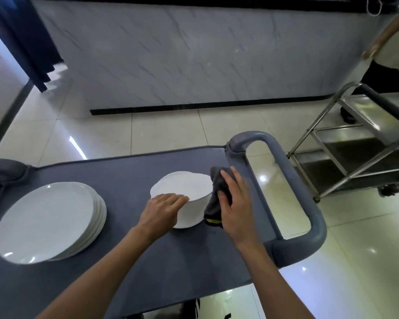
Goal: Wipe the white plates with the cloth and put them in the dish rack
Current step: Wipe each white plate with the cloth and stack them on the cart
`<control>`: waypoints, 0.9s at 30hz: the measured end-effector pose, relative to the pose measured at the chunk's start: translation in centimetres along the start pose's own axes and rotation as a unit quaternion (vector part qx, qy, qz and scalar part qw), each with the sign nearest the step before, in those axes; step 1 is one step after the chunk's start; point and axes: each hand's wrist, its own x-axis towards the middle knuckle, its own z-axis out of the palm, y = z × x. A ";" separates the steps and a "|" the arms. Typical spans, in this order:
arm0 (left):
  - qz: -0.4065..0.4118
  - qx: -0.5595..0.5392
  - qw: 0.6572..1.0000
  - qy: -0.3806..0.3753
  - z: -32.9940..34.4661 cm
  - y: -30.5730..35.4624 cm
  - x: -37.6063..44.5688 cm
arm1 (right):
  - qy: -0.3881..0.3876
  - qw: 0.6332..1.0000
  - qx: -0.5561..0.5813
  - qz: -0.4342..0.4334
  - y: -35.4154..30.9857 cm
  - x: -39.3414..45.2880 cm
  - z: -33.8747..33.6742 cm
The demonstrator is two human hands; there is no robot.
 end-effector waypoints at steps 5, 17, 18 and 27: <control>0.000 -0.011 0.998 -0.064 1.3 0.0 -2.3 | -0.019 1.000 -0.006 0.007 -0.2 -0.6 0.7; -0.008 -0.029 0.997 -0.076 3.3 -0.6 -4.7 | -0.074 0.997 -0.016 0.008 0.6 -1.7 3.4; -0.006 -0.027 0.997 -0.078 3.4 -0.6 -4.8 | -0.076 0.997 -0.018 0.007 0.7 -1.8 3.6; -0.017 -0.028 0.993 -0.117 4.4 -1.3 -6.1 | -0.079 0.996 -0.038 0.010 2.0 -2.2 4.5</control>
